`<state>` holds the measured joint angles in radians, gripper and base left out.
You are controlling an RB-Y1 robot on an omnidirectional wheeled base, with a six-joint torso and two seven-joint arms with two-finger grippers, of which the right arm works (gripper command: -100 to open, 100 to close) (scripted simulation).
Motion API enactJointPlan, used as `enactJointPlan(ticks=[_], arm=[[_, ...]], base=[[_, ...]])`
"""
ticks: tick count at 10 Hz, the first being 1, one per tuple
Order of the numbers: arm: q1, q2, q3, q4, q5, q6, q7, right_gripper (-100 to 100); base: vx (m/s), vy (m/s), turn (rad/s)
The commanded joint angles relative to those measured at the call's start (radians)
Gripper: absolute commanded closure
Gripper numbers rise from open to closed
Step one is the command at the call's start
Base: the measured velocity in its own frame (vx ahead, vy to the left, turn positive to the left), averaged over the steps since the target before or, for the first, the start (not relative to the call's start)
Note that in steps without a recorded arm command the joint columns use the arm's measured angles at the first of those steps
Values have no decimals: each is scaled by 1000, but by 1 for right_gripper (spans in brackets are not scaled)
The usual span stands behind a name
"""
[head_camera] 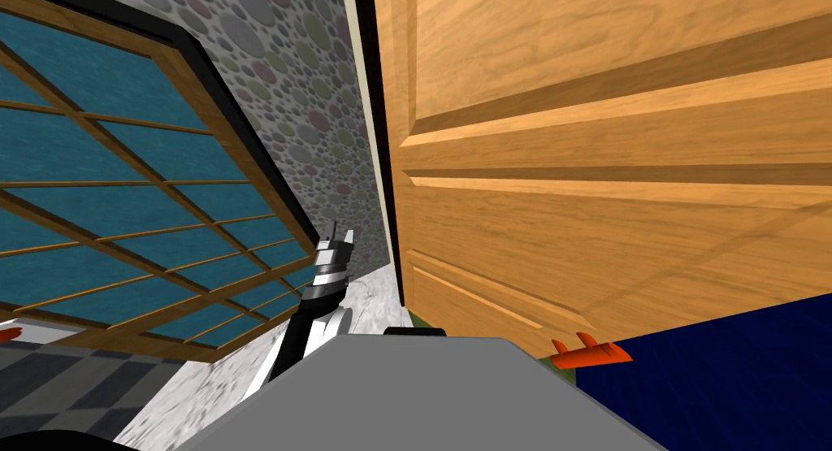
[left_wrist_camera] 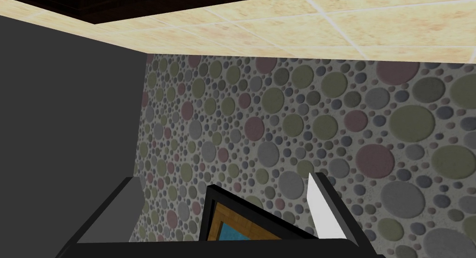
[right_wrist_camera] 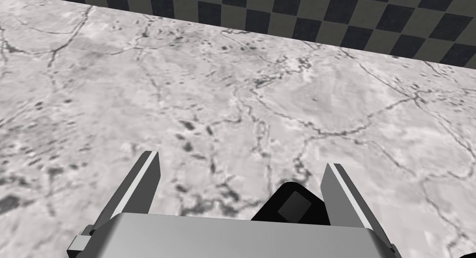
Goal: Push the door open
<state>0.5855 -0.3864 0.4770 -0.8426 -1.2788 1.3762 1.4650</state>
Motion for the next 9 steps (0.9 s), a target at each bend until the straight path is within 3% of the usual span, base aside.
enactJointPlan(ticks=[1, 9], arm=[[-1, -1, 1, 0, 0, 2, 0, -100], [-1, -1, 1, 0, 0, 2, 0, -100]], base=[[21, -11, -41], [2, 0, 0]])
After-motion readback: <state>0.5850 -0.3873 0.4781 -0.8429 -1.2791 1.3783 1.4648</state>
